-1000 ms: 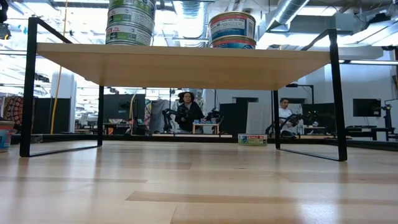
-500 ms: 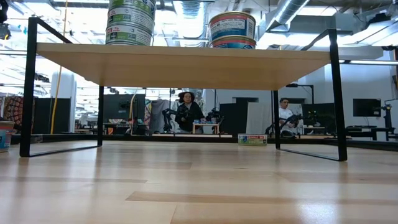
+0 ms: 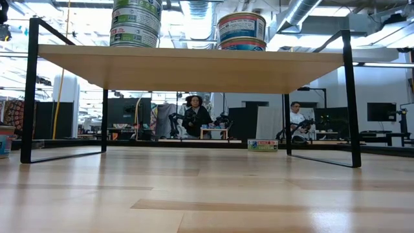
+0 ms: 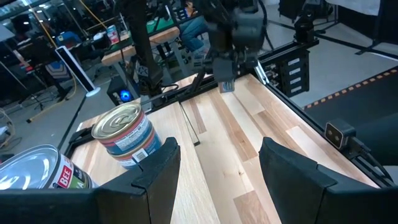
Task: Stack canned seafood by type on shelf
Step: Stack the blue tuna can on top of the blue tuna can on the shelf
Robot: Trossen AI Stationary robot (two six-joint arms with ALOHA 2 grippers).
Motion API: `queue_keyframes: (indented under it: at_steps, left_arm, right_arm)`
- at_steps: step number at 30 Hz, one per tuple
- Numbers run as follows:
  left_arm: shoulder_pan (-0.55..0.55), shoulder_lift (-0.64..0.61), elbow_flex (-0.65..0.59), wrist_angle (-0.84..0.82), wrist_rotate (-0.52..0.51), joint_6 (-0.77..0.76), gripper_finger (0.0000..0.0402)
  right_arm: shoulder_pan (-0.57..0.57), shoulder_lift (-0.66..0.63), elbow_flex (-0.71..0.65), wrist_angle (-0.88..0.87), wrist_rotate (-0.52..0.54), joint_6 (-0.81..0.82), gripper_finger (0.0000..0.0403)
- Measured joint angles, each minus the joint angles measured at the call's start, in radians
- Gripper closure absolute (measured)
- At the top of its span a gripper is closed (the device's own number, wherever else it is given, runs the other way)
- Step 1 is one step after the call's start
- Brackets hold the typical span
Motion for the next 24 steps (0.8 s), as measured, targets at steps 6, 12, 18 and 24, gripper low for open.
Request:
queue_keyframes:
  at_steps: [6, 12, 18, 24]
  left_arm:
    - [0.0, 0.0, 0.0, 0.0, 0.0, 0.001, 0.0191]
    - [0.0, 0.0, 0.0, 0.0, 0.0, 0.0, 0.0191]
    - [0.0, -0.002, 0.0, 0.005, -0.005, 0.023, 0.0191]
    - [-0.012, -0.039, 0.006, 0.021, -0.011, 0.021, 0.0191]
  right_arm:
    - [-0.1, -0.022, 0.235, 0.025, 0.289, -0.139, 0.0201]
    - [-0.172, -0.019, 0.428, 0.132, 0.643, -0.541, 0.0199]
    - [-0.254, -0.02, 0.53, 0.048, 0.985, -0.827, 0.0199]
    - [-0.351, -0.019, 0.532, 0.048, 1.121, -1.033, 0.0195]
